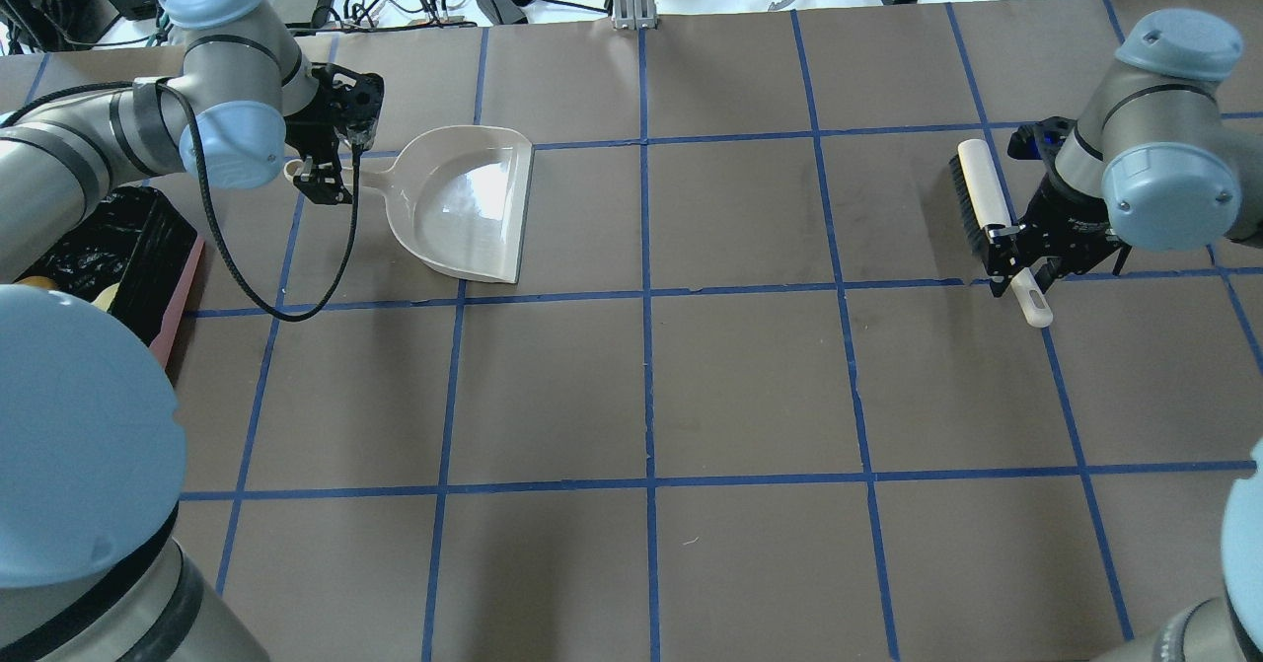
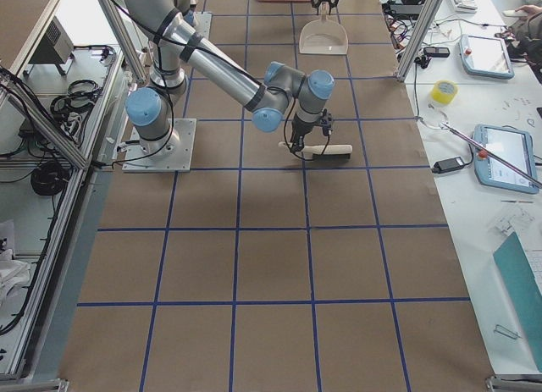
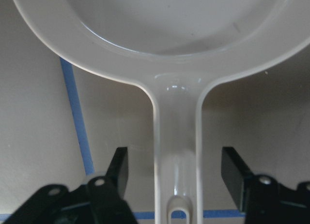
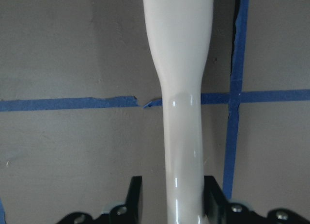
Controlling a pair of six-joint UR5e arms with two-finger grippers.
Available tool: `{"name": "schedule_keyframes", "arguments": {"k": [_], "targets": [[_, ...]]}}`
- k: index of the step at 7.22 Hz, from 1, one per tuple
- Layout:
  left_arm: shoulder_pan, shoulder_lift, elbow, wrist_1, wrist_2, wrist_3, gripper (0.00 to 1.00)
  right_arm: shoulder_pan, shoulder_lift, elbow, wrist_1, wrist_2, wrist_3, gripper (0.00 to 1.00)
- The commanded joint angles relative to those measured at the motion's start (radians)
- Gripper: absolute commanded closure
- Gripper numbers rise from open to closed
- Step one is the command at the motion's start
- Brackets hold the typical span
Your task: Sweep and dump trash into bin
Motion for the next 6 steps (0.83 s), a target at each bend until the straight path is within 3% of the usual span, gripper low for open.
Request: {"name": "schedule_keyframes", "arguments": {"k": [1,4,6], "targets": [[-0.101,0.118,-0.002,-0.096,0.037,-0.310,0.00,0.002,-0.015,-0.029,0.009,-0.003,-0.001,0.42],[-0.109,0.336,-0.011,-0.374,0.042,-0.795,0.00,0.020,-0.063,-0.242,0.290,-0.003,0.001,0.41],[-0.118,0.434,-0.008,-0.515,0.031,-1.249,0.00,0.154,-0.099,-0.340,0.369,-0.016,0.060,0.37]]}}
